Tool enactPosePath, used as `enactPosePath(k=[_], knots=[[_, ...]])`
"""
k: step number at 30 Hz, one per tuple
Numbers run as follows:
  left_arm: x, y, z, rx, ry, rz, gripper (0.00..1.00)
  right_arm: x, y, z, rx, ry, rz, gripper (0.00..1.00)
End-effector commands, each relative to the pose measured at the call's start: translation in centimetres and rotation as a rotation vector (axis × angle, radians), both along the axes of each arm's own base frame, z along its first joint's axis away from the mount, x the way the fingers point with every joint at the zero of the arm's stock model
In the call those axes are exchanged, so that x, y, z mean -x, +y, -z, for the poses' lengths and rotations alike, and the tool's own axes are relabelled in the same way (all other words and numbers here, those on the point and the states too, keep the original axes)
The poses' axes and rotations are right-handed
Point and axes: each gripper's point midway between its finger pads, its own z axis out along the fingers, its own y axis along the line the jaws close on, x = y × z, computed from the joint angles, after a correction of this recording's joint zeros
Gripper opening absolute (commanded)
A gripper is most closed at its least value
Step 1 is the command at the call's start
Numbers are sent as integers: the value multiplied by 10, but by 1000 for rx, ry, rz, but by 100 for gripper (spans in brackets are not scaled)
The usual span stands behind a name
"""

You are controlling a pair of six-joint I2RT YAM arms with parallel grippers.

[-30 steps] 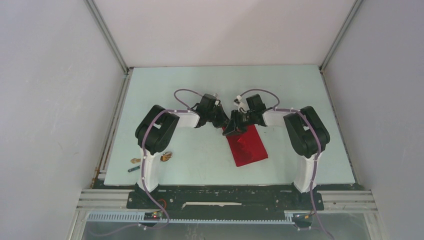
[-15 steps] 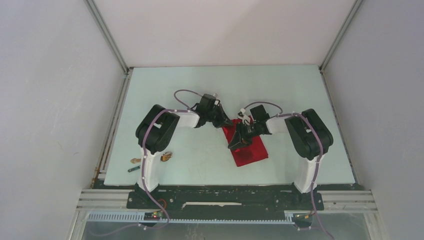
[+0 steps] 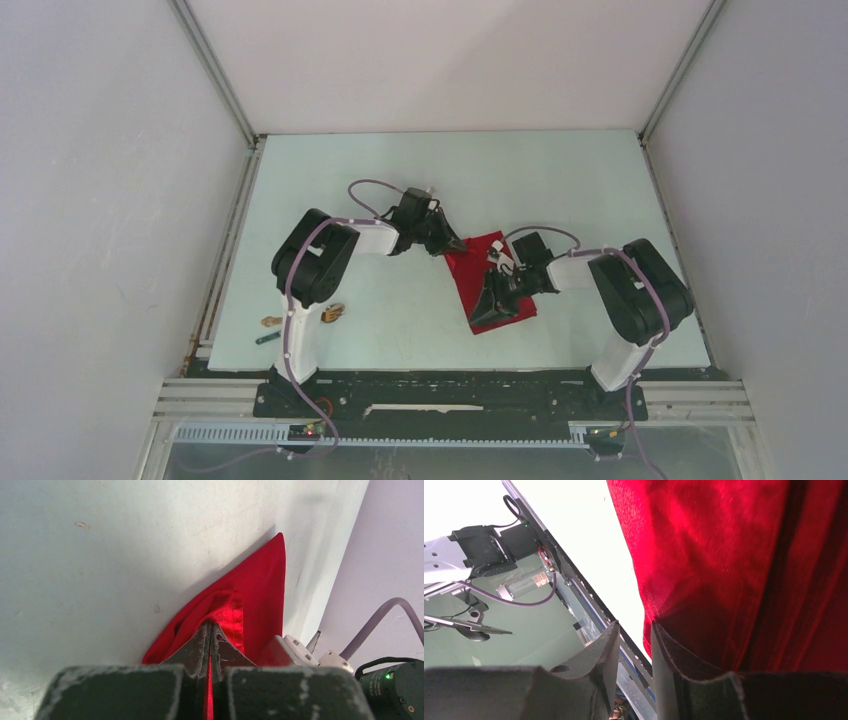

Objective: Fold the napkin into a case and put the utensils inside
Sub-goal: Smooth out the 2/3-rectangle-folded napkin at the center of the board.

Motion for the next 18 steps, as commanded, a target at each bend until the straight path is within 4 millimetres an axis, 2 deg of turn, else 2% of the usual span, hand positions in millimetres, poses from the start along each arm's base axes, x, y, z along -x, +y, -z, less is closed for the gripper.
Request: enactPosePath(k=[1,5,8,13,16,18], knots=[[0,6,19,-42,24,-2,0,20,-6,5,49,4,4,38],[-2,-2,3,-8,4,38,1,32,-13,2,75,1,15,39],[-4,-16,-26,61,-25,96,11,30,-14,-13,55,-27,29,39],[-2,-28,-80,146,-95,172,28,6,-21,-47,3,-119,92,41],[3,-30,-101,183,-115,202,37,-11,-33,-50,5,-146,144,42],[6,-29,-107,189,-122,204,38,-19,-37,-49,-6,-145,167,43]])
